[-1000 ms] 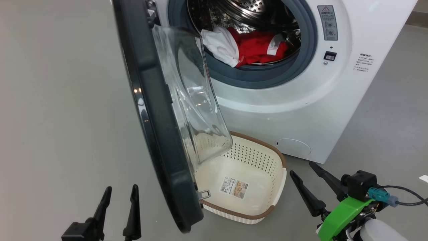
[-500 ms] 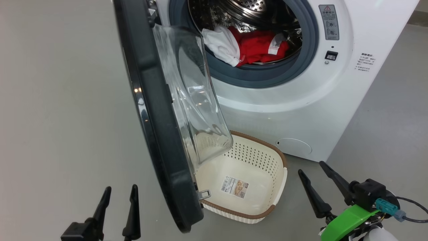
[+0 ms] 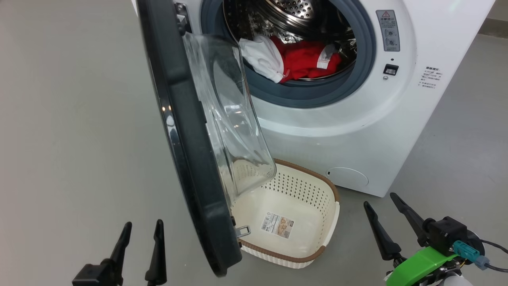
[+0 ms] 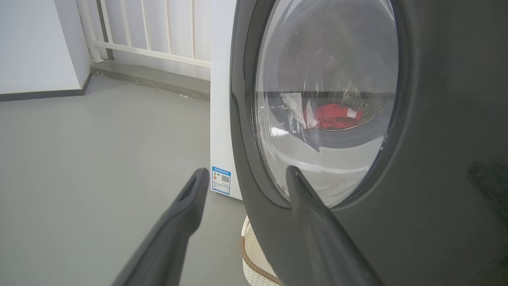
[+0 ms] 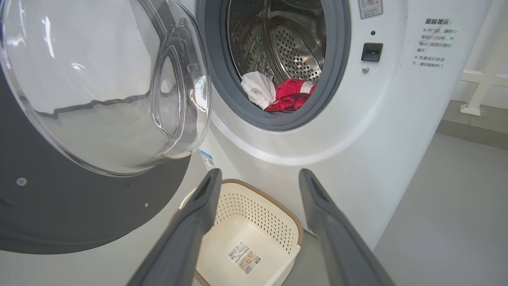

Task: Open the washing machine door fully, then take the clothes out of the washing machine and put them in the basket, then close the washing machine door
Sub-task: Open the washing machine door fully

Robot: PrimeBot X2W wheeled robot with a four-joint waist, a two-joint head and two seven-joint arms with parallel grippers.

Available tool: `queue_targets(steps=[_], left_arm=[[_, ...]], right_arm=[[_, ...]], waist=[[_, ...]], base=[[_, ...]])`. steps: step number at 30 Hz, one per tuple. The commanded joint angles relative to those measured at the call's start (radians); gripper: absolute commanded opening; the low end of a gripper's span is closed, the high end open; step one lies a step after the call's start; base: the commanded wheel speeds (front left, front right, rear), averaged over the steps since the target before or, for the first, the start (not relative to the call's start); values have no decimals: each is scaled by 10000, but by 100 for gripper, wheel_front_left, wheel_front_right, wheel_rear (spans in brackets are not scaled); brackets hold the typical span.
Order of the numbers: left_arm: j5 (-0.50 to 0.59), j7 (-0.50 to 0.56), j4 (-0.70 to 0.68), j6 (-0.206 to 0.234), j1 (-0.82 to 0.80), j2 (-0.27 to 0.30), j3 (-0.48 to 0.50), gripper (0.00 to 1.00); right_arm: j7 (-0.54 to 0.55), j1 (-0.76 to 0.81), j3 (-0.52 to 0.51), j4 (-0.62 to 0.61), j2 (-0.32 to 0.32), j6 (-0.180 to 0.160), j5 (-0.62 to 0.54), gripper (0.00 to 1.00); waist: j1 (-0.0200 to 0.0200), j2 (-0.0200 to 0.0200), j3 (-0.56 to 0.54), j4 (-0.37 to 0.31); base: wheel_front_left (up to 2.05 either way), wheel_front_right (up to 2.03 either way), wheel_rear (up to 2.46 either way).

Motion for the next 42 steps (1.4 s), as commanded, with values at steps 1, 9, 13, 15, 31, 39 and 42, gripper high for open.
queue_targets(steps=[1, 9, 13, 15, 31, 39, 42], left_arm=[[7, -120, -187, -18, -45, 102, 372, 100], [79, -120, -181, -40, -36, 102, 394, 100], [126, -120, -247, -42, -37, 102, 434, 100], [118, -120, -417, -13, -63, 102, 531, 40], [21, -120, -5425, -191, -530, 102, -580, 0], [-508, -120, -4475, -816, -195, 102, -3212, 0], [-677, -120, -3375, -860, -175, 102, -3582, 0]], right_arm=[[-93, 41, 115, -300, 9, 62, -56, 100], [-93, 94, 76, -353, 63, 62, -147, 100], [-93, 111, 74, -342, 77, 62, -170, 100], [-93, 123, 76, -335, 81, 62, -180, 100], [-93, 58, 14, -370, -11, 62, -166, 100], [-93, -41, -11, -362, -30, 62, -138, 100], [-93, -81, 52, -344, -37, 62, -112, 100]], waist=[[0, 0, -12, -1], [0, 0, -89, 14], [0, 0, -130, 18], [0, 0, -148, 20], [0, 0, -61, -23], [0, 0, 19, -92], [0, 0, 55, -136]], base=[[0, 0, 0], [0, 0, 0], [0, 0, 0], [0, 0, 0], [0, 0, 0], [0, 0, 0], [0, 0, 0]])
